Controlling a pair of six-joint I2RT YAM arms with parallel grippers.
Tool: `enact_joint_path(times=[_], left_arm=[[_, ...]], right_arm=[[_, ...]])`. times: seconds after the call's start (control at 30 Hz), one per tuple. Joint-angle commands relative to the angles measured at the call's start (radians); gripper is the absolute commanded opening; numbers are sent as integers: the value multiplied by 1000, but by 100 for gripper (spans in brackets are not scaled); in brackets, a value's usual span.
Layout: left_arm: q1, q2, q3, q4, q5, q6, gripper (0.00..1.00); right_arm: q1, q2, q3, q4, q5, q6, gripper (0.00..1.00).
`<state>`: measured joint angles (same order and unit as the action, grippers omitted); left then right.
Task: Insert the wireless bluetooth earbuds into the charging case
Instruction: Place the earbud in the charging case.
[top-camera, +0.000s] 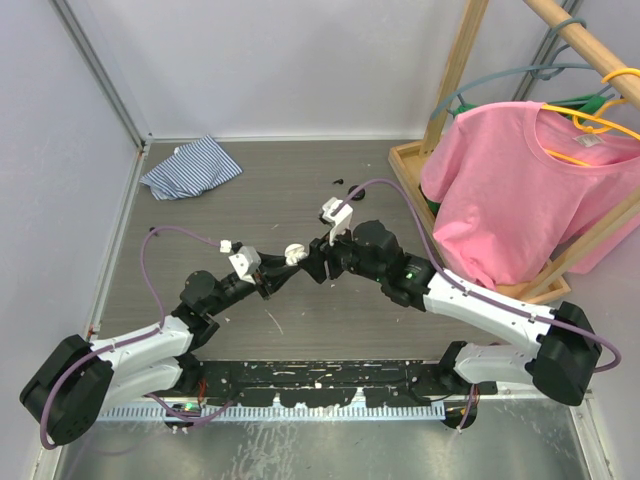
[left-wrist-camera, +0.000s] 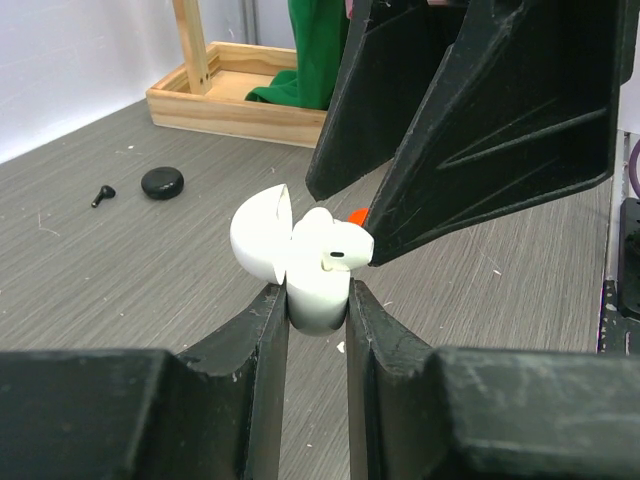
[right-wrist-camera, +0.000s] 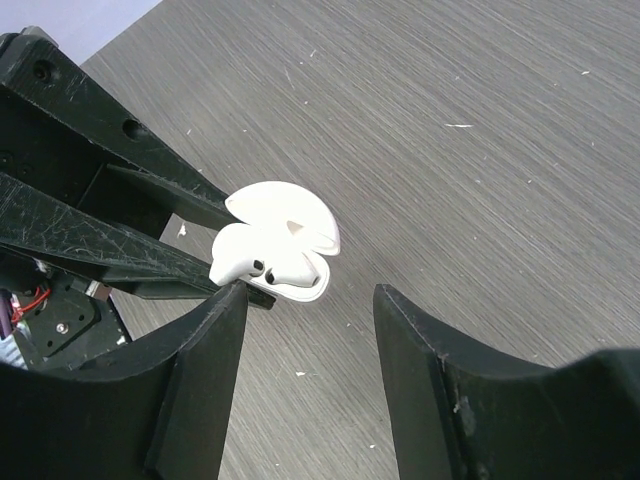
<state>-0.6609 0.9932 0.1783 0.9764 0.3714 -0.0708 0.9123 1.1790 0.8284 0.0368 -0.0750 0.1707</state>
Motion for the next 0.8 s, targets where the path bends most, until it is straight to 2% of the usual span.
enact_joint_path(times=[0.0, 0.3, 0.6, 0.77], left_arm=[[2, -5, 25, 71, 16, -6, 0], [2, -7, 27, 71, 26, -7, 0], [1, -9, 28, 71, 43, -7, 0], [2, -4, 32, 71, 71, -9, 0]], right_arm=[[-1, 1, 51, 74, -31, 21, 60], [-1, -4, 59, 82, -16, 57, 61], [-4, -32, 64, 47, -18, 37, 69], [-56, -30, 102, -16, -167, 16, 72]])
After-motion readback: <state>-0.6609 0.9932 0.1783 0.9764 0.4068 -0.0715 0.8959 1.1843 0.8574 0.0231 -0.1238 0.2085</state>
